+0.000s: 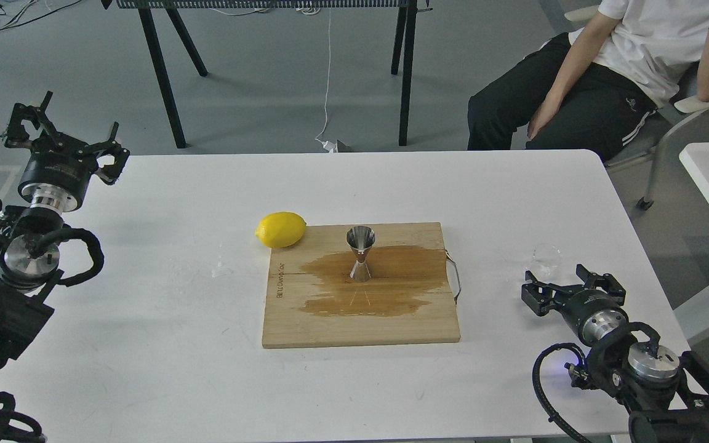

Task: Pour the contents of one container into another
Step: 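Raise the right gripper and move it toward the board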

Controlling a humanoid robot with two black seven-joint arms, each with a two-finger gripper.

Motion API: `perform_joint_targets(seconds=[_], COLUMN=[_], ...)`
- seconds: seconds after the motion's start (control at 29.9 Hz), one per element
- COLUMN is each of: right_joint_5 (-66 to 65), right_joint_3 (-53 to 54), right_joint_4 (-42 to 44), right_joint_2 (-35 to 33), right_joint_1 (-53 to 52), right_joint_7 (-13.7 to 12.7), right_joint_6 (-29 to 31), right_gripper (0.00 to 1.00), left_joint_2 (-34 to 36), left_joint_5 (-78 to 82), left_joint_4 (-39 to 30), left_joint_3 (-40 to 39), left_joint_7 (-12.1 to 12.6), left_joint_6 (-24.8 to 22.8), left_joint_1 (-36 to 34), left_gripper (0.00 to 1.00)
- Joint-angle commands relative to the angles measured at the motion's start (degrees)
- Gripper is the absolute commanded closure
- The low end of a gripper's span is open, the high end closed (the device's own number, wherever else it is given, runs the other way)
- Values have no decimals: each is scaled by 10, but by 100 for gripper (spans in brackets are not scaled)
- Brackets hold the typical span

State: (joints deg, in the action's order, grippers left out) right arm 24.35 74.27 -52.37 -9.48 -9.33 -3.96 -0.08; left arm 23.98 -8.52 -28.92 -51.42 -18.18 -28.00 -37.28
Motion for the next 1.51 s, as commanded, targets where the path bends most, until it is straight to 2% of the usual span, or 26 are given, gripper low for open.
perform_joint_targets(seconds=[0.0, 0.17, 0.37, 0.5, 0.64, 0.84, 0.97, 1.14, 1.47], right_joint_5=[0, 0, 0, 0, 1, 2, 8, 8, -33], right_joint_3=[-10, -13, -13, -13, -13, -12, -12, -13, -64], right_joint_4=[8, 57, 76, 77, 74, 72, 66, 11, -177], right_joint_2=[1, 11, 14, 17, 18, 18, 20, 20, 5], right_joint_1=[-16, -47, -59, -60, -60, -59, -49, -39, -75], right_joint_7=[1, -1, -5, -7, -9, -10, -11, -15, -12], right_joint_6=[0, 0, 4, 4, 5, 6, 38, 32, -114], right_gripper=[1, 2, 10, 22, 49, 61, 61, 62, 62], left_joint_2=[0, -1, 0, 0, 0, 3, 11, 12, 14], left_joint_5=[1, 1, 1, 1, 1, 1, 1, 0, 0], left_joint_4=[0, 0, 0, 0, 0, 0, 0, 0, -1], left_joint_3=[0, 0, -1, -1, -1, -1, -1, -1, -1], left_joint_7=[0, 0, 0, 0, -1, -1, -2, -2, -2], left_joint_6=[0, 0, 0, 0, 0, 0, 0, 0, 0], left_joint_1=[-1, -1, -3, -8, -10, -11, -10, -10, -9], left_gripper=[0, 0, 0, 0, 0, 0, 0, 0, 0])
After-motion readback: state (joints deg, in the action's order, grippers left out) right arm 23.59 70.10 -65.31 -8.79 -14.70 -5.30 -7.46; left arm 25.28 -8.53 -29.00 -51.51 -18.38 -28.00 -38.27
